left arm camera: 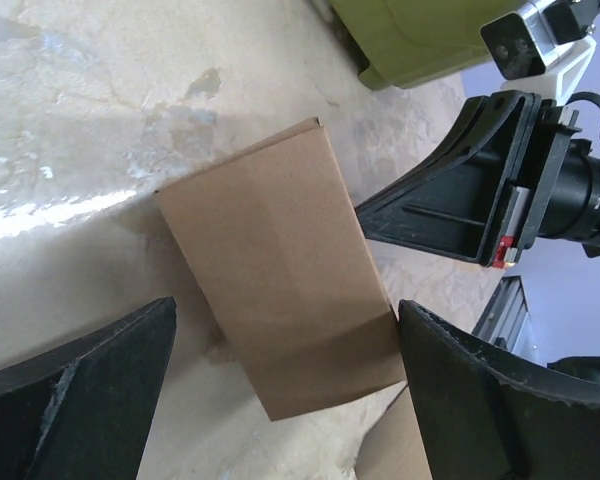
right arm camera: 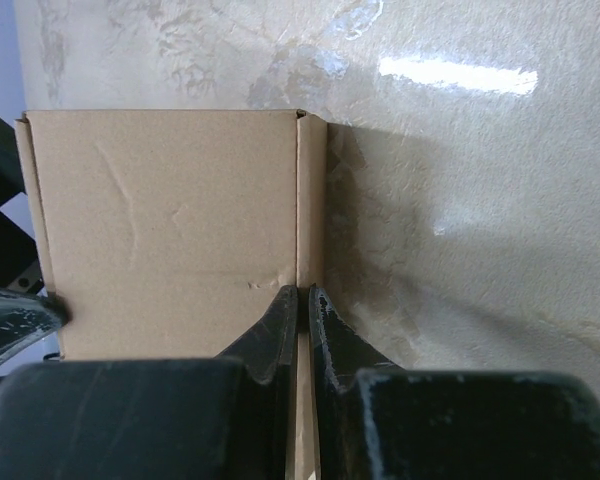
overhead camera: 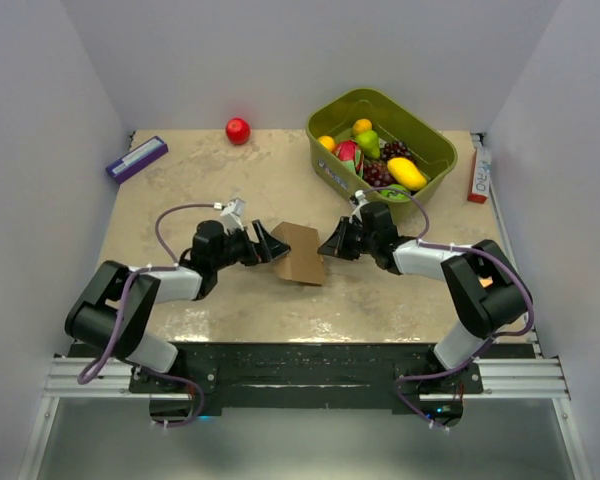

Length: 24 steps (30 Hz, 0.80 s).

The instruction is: Fold the paper box

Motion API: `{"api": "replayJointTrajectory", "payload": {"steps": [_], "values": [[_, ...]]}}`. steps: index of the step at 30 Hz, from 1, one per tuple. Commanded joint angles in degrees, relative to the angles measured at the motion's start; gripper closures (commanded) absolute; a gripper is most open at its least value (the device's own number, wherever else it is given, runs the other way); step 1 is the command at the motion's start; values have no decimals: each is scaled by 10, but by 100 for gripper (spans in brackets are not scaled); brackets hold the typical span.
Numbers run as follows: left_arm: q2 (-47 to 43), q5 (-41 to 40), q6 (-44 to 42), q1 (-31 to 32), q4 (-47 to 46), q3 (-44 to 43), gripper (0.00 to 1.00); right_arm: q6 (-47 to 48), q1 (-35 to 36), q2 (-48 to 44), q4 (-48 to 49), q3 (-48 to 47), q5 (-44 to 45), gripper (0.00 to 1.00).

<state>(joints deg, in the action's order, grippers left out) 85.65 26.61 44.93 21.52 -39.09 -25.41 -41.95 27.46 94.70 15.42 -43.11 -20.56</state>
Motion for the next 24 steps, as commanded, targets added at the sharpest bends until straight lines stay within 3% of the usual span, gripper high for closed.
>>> {"api": "replayJointTrajectory", "payload": {"steps": [1,7,17,24], "values": [[34,16,22,16,-39,-30,4,34,4,-6,-48,4,28,100],[59,16,41,33,-56,-53,5,48,3,-18,-57,8,44,99],[109,31,51,36,-52,-82,23,71,5,-34,-76,5,72,96],[91,16,42,37,-31,-86,1,90,6,-43,-96,0,100,96]]}}
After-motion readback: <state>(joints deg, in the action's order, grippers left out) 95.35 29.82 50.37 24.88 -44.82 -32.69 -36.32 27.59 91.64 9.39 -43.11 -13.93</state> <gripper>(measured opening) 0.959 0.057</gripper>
